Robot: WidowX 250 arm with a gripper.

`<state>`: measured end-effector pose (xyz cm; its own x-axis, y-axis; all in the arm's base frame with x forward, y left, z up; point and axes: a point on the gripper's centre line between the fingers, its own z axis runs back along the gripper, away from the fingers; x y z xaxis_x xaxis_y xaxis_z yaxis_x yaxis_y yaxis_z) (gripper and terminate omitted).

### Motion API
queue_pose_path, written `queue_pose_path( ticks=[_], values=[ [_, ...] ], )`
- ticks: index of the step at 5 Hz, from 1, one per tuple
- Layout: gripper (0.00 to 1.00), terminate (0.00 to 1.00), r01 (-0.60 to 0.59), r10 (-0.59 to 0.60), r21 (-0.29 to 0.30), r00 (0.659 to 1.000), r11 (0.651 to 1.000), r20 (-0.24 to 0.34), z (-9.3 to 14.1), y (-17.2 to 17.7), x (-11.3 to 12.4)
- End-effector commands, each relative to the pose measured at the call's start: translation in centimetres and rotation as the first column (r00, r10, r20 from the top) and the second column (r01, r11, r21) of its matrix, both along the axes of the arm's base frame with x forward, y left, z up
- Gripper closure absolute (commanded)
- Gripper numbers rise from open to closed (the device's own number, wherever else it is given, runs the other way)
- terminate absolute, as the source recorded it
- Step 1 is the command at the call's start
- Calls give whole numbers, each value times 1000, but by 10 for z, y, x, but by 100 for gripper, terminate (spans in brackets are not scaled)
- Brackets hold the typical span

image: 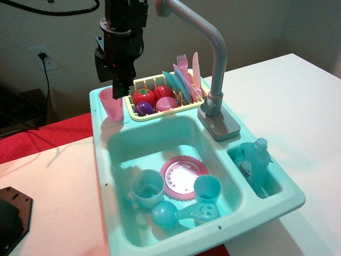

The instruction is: Put cup from counter to sink

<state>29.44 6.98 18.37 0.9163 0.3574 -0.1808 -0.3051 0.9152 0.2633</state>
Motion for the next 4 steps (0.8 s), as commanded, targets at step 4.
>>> queue_pose_path(
  ticks=[4],
  values=[
    [0, 0, -14, 15, -12, 1000, 1000, 17, -36, -7, 5]
  ],
)
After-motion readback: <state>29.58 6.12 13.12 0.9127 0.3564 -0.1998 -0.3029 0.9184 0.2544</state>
